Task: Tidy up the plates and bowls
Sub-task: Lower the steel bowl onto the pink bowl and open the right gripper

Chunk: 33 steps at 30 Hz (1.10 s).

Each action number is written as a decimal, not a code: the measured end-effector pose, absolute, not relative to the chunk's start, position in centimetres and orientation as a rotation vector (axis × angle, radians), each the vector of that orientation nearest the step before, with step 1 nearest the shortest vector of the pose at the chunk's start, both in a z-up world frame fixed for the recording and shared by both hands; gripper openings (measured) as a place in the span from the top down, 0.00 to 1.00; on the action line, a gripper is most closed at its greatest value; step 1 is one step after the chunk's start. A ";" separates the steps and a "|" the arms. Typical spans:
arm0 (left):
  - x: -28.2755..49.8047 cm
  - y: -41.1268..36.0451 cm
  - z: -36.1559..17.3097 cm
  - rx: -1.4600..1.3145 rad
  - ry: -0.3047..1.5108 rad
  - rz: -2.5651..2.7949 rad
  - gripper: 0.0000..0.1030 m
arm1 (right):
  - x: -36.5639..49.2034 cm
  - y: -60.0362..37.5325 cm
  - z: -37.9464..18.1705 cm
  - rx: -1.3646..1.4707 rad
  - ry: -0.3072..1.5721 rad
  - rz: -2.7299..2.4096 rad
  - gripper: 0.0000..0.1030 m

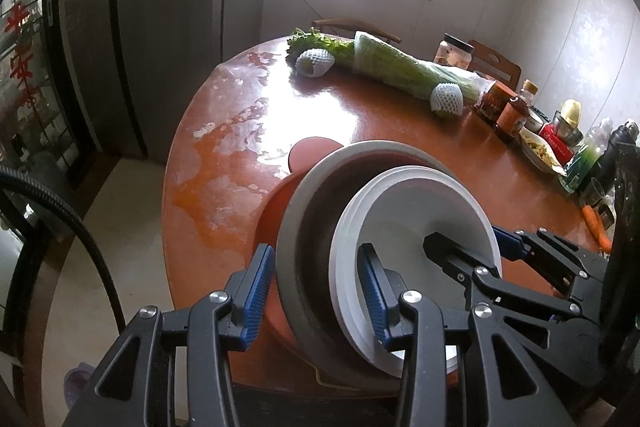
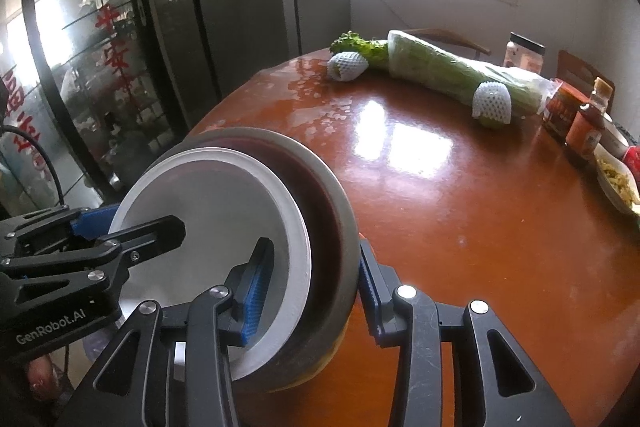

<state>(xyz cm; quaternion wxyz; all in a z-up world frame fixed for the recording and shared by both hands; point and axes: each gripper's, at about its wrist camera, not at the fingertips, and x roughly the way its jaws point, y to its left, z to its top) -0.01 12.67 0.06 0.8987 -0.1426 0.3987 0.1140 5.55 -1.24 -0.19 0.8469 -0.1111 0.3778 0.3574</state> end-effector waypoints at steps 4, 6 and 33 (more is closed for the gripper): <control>-0.1 12.8 0.2 -0.291 0.823 0.240 0.58 | 5.6 -1.3 -0.3 -0.233 0.797 0.754 0.58; -0.2 12.7 0.3 -0.285 0.820 0.242 0.57 | 5.5 -1.3 -0.3 -0.236 0.797 0.753 0.58; -0.9 12.3 1.5 -0.255 0.797 0.276 0.51 | 5.6 -1.9 -0.4 -0.267 0.792 0.726 0.43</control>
